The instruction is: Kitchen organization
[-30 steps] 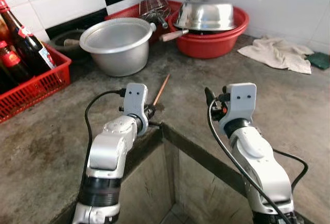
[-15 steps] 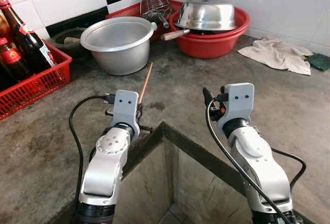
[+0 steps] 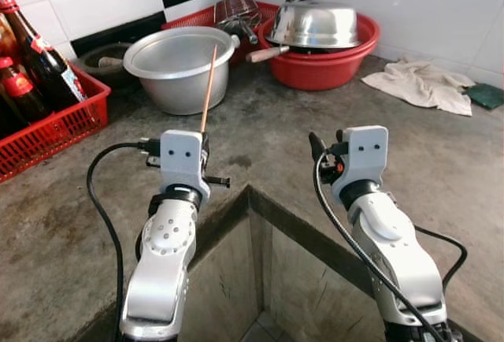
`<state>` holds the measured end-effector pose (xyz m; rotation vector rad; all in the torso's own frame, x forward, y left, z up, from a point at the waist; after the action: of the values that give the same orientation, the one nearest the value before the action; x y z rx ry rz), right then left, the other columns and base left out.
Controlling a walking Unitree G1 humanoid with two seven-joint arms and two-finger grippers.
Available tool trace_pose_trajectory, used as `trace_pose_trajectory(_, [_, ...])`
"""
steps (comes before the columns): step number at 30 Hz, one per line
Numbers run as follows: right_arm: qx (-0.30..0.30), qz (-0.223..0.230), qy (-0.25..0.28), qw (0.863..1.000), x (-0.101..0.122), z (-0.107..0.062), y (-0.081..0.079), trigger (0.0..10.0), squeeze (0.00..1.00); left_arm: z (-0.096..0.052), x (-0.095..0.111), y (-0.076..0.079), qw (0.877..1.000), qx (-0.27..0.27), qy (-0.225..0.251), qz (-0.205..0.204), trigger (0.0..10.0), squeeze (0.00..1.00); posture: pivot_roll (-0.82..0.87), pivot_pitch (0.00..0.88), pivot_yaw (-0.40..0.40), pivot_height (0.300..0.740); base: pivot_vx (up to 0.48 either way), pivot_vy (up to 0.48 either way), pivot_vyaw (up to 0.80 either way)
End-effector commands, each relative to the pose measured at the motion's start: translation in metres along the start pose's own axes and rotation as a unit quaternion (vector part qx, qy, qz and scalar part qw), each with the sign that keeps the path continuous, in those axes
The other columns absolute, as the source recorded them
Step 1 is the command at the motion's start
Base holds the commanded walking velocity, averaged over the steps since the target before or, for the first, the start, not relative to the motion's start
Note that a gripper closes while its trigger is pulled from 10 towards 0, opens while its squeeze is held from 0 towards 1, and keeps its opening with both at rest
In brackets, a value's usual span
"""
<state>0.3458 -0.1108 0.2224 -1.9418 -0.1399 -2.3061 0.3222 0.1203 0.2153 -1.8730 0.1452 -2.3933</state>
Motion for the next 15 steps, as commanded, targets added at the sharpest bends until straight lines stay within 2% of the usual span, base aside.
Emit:
trace_pose_trajectory(1, [0.008,-0.003,0.008,1.0,0.001,-0.002,-0.006,10.0,0.0,-0.005,0.013,-0.002,0.999,0.009,0.031,0.01,0.0,0.0,0.09,0.056,-0.007,0.74,0.0,0.0,0.0])
trace_pose_trajectory(5, [0.012,-0.004,0.01,1.0,-0.002,-0.006,-0.008,10.0,0.0,-0.013,0.008,0.0,1.0,0.006,0.027,0.001,0.0,0.0,0.09,0.056,-0.011,0.74,0.0,0.0,0.0])
trace_pose_trajectory(9, [0.021,-0.012,0.023,0.999,-0.002,-0.013,-0.013,10.0,0.0,-0.023,0.011,0.008,0.999,-0.027,0.035,0.005,0.0,0.0,0.09,0.057,-0.01,0.74,0.0,0.0,0.0])
trace_pose_trajectory(12, [0.02,-0.014,0.026,0.999,-0.004,-0.018,-0.013,10.0,0.0,-0.029,0.015,0.007,0.997,-0.032,0.056,0.034,0.0,0.0,0.09,0.057,-0.011,0.74,0.0,0.0,0.0])
trace_pose_trajectory(15, [0.02,-0.02,0.029,0.999,-0.004,-0.02,-0.012,10.0,0.0,-0.033,0.018,0.006,0.997,-0.034,0.065,0.037,0.0,0.0,0.09,0.056,-0.009,0.74,0.0,0.0,0.0])
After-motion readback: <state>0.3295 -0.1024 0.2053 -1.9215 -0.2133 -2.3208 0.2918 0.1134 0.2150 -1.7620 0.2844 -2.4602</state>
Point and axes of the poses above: a point about 5 cm out from each wrist's last joint towards the gripper, its own z axis pointing out of the wrist towards the gripper, its own x axis along the axis of the wrist's last joint, y = z × x, the point moved 6 cm from there along z, pointing out of the wrist towards the gripper, and after that the axes turned 2 degrees about z, right-handed, at the moved point
